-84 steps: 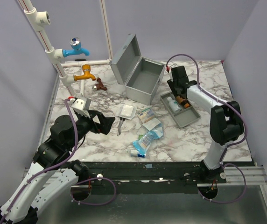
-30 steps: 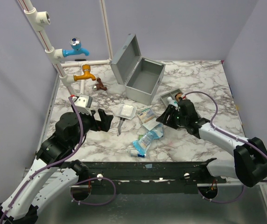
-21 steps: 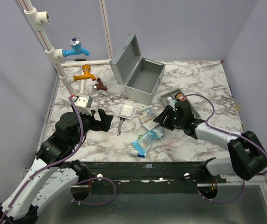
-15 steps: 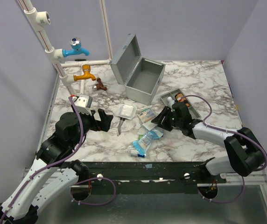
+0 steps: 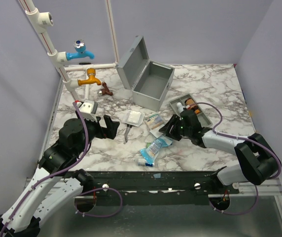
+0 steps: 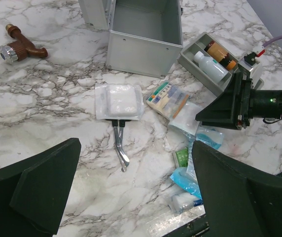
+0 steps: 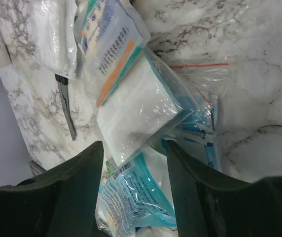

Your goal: Organize the medicine kit

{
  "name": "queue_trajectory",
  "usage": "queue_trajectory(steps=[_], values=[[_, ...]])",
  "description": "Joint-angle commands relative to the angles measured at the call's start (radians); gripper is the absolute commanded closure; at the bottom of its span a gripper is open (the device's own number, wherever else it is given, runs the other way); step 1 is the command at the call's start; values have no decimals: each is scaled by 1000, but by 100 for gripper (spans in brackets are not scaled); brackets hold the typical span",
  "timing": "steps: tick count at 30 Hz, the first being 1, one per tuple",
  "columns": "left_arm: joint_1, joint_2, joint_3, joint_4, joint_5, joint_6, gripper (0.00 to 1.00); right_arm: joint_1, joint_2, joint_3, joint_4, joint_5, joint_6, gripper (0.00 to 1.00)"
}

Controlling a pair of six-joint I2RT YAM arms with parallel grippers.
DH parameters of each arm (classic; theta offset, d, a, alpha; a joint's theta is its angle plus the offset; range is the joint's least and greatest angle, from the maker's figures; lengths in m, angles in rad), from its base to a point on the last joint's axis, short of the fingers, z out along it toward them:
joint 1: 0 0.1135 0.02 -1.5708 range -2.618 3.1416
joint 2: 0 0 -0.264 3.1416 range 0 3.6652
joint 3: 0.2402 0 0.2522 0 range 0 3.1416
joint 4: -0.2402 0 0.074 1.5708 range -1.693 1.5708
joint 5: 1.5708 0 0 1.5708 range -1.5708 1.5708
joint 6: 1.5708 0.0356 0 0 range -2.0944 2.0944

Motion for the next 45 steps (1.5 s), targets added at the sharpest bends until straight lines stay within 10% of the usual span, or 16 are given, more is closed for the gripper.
queue_trajectory(steps=[1, 21, 31, 45], values=[[1, 4, 2, -5, -16, 14, 1, 12, -9, -51, 3, 40, 24, 43], [3, 37, 3, -7, -18, 15, 1, 13, 97, -73, 254, 128, 199, 54], [4, 55, 4, -7, -18, 16, 1, 13, 90, -68, 300, 142, 195, 92], [13, 61, 4, -2, -9, 17, 2, 13, -92, 161, -183, 281, -136, 99]])
